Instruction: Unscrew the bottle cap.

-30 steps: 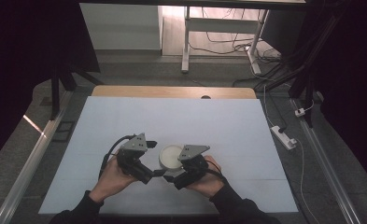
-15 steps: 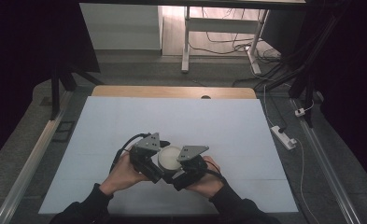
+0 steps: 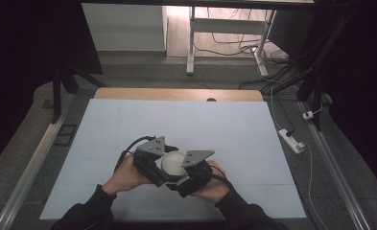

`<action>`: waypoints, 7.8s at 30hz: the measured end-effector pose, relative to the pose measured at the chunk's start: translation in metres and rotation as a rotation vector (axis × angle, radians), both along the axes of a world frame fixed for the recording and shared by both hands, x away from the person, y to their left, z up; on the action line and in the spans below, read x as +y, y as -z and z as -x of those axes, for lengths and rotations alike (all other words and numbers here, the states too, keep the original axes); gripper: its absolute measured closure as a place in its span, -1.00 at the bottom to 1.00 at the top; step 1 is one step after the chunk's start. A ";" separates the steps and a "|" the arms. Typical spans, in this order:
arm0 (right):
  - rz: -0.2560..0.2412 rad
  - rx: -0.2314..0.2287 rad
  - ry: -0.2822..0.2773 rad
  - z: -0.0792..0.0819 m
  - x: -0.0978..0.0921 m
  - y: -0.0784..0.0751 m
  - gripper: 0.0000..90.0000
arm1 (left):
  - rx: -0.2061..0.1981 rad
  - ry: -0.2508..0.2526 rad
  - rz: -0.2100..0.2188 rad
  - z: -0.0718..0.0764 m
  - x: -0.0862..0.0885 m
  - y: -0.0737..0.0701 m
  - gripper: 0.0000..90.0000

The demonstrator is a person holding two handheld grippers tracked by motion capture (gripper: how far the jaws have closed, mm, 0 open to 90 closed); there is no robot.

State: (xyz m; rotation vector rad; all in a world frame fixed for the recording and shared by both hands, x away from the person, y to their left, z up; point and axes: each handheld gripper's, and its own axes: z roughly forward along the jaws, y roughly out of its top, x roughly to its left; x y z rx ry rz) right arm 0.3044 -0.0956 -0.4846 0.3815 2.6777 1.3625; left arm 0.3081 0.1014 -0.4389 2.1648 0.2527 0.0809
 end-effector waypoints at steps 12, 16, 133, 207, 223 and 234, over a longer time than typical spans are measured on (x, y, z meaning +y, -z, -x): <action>0.026 0.011 0.122 -0.006 -0.001 0.004 -0.85 | 0.035 -0.207 -0.020 0.003 -0.013 0.002 -0.83; 0.030 0.015 0.137 -0.007 -0.002 0.004 -0.85 | 0.032 -0.263 -0.037 0.006 -0.020 0.002 -0.83; 0.021 -0.015 0.154 -0.007 -0.005 0.003 -0.85 | -0.016 -0.268 0.001 0.007 -0.005 -0.015 -0.82; 0.028 -0.017 0.159 -0.009 -0.006 0.003 -0.85 | 0.022 -0.219 -0.021 0.001 -0.012 -0.001 -0.86; 0.016 -0.004 0.171 -0.011 -0.009 0.002 -0.85 | 0.043 -0.248 0.031 0.001 0.002 -0.012 -0.81; 0.003 -0.013 0.196 -0.016 -0.016 -0.002 -0.85 | 0.034 -0.253 0.006 0.008 0.013 -0.016 -0.82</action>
